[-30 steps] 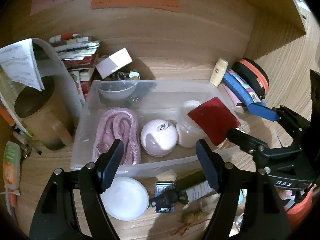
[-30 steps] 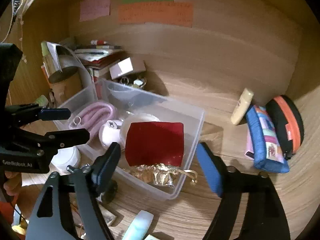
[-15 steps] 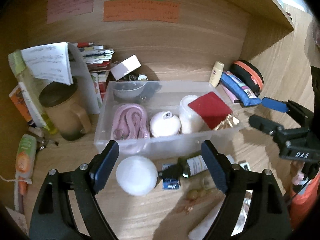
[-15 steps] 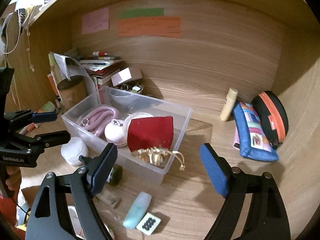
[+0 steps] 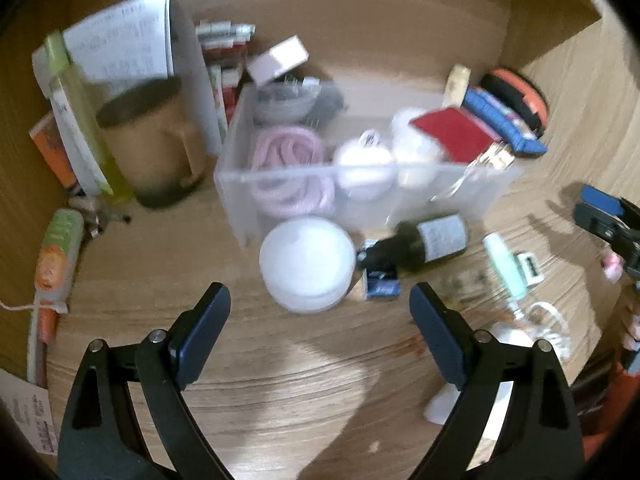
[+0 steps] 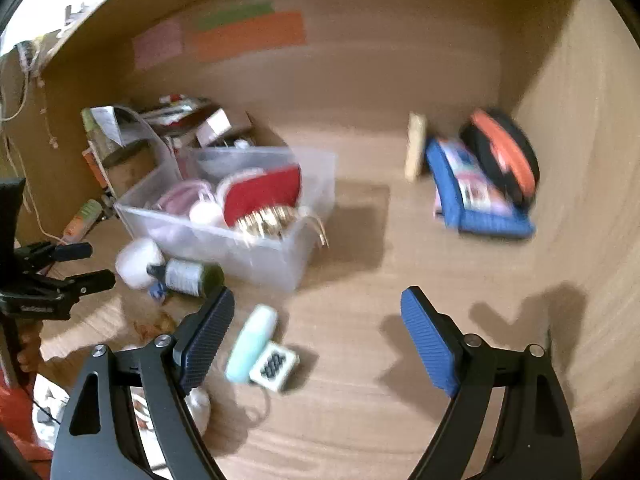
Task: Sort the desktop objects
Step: 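Grasp the white round container with the left tool while the right tool grasps the white tile, then drop the white container and white tile into the clear box and release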
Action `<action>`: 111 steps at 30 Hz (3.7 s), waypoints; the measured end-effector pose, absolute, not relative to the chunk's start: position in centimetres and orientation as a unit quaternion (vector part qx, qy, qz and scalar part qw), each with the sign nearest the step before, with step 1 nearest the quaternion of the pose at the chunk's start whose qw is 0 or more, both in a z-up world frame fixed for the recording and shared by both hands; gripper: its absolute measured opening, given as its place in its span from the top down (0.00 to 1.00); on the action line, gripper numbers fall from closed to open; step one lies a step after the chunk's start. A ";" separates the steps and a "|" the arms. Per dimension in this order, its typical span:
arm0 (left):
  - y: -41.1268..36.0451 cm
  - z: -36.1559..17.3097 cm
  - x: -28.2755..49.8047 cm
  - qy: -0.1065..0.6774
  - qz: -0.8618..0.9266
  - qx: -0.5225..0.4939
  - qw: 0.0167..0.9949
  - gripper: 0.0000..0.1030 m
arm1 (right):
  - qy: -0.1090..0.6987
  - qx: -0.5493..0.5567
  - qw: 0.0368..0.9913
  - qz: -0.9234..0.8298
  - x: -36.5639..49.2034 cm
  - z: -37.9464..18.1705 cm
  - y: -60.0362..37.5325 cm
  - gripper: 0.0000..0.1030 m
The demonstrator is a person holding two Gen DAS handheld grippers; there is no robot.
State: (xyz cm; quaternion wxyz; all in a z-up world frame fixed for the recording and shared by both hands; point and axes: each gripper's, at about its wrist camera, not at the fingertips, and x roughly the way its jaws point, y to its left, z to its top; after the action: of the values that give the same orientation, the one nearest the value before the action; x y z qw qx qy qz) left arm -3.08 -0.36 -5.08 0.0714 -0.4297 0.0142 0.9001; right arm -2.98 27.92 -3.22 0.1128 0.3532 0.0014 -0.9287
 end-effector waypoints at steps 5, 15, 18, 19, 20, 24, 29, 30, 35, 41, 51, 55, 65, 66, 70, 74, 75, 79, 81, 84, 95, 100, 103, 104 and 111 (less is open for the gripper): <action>-1.1 -7.1 -4.5 0.013 0.881 -0.468 0.067 0.11 | -0.022 0.395 0.111 -0.912 -2.2 -5.7 29.3 0.19; -1.5 -8.1 -7.1 -0.023 0.866 -0.493 0.075 0.27 | -0.023 0.448 0.124 -0.885 -2.5 -9.0 29.3 0.21; -1.1 -8.0 -7.7 -0.027 0.868 -0.491 0.073 0.29 | -0.024 0.453 0.140 -0.880 -3.0 -9.3 28.6 0.24; -1.1 -8.0 -7.9 -0.027 0.868 -0.490 0.073 0.29 | -0.017 0.454 0.142 -0.880 -3.1 -9.4 28.2 0.27; -1.0 -8.0 -8.1 -0.028 0.868 -0.489 0.075 0.29 | -0.006 0.452 0.140 -0.881 -3.1 -9.5 27.9 0.29; -0.6 -7.9 -8.7 -0.025 0.870 -0.487 0.069 0.29 | 0.024 0.449 0.131 -0.883 -3.5 -9.7 26.5 0.32; -0.4 -7.8 -8.7 -0.023 0.877 -0.476 0.058 0.36 | 0.023 0.443 0.125 -0.887 -4.0 -9.6 26.2 0.53; -0.5 -7.8 -8.7 -0.024 0.878 -0.474 0.057 0.36 | 0.021 0.443 0.125 -0.887 -4.1 -9.6 26.3 0.58; -1.1 -7.4 -8.1 -0.038 0.883 -0.464 0.051 0.36 | -0.001 0.445 0.125 -0.887 -4.4 -9.5 26.9 0.69; -2.1 -6.4 -6.4 -0.060 0.893 -0.444 0.043 0.36 | -0.016 0.438 0.119 -0.891 -4.3 -8.7 27.4 0.69; -1.0 -1.8 -3.1 -0.060 0.923 -0.376 0.063 0.37 | -0.030 0.376 0.145 -0.915 -4.2 -3.8 26.8 0.69; -0.8 0.4 -3.1 -0.083 0.931 -0.347 0.076 0.36 | -0.029 0.352 0.158 -0.922 -4.5 -2.2 26.2 0.69; 0.5 2.5 -6.6 -0.091 0.931 -0.341 0.090 0.36 | -0.032 0.335 0.194 -0.921 -7.1 -0.7 24.2 0.69; 0.5 2.5 -7.3 -0.089 0.930 -0.345 0.088 0.36 | -0.028 0.336 0.200 -0.920 -7.6 -0.7 23.9 0.69; 0.3 2.2 -8.9 -0.084 0.929 -0.354 0.076 0.37 | -0.017 0.345 0.212 -0.914 -9.4 -0.6 23.0 0.69; 0.3 1.5 -10.7 -0.073 0.926 -0.364 0.063 0.37 | -0.006 0.357 0.229 -0.906 -10.9 -1.0 21.8 0.69; 0.4 1.3 -11.0 -0.069 0.926 -0.367 0.061 0.37 | -0.006 0.360 0.234 -0.903 -11.3 -1.2 21.4 0.69; 0.9 0.0 -12.8 -0.049 0.919 -0.387 0.055 0.36 | 0.008 0.365 0.232 -0.902 -12.2 -1.7 20.3 0.69; 0.9 -0.7 -13.5 -0.048 0.916 -0.395 0.058 0.36 | 0.018 0.362 0.222 -0.905 -12.4 -2.0 20.1 0.69; 0.9 -1.7 -14.3 -0.044 0.910 -0.407 0.059 0.36 | 0.019 0.364 0.210 -0.907 -12.9 -2.6 20.1 0.69; 0.9 -3.1 -14.7 -0.023 0.909 -0.414 0.041 0.35 | 0.019 0.380 0.197 -0.904 -14.1 -4.1 20.8 0.69; 1.1 -3.2 -14.5 -0.018 0.909 -0.413 0.045 0.30 | 0.025 0.382 0.197 -0.903 -14.0 -4.1 20.7 0.69; 1.0 -3.0 -14.2 -0.019 0.912 -0.407 0.048 0.28 | 0.028 0.383 0.198 -0.902 -13.9 -4.0 20.5 0.67; 1.0 -2.9 -14.2 -0.018 0.913 -0.404 0.048 0.28 | 0.031 0.380 0.199 -0.903 -13.8 -3.9 20.4 0.62; 0.8 -1.6 -12.7 -0.024 0.923 -0.379 0.056 0.19 | 0.049 0.338 0.194 -0.919 -11.9 -2.2 20.1 0.36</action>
State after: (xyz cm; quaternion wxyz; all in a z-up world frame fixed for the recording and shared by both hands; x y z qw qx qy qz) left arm -12.67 0.81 -1.56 0.0563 -0.3789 -0.0239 0.9234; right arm -11.90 20.07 -2.16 0.1943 0.3382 0.0491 -0.9195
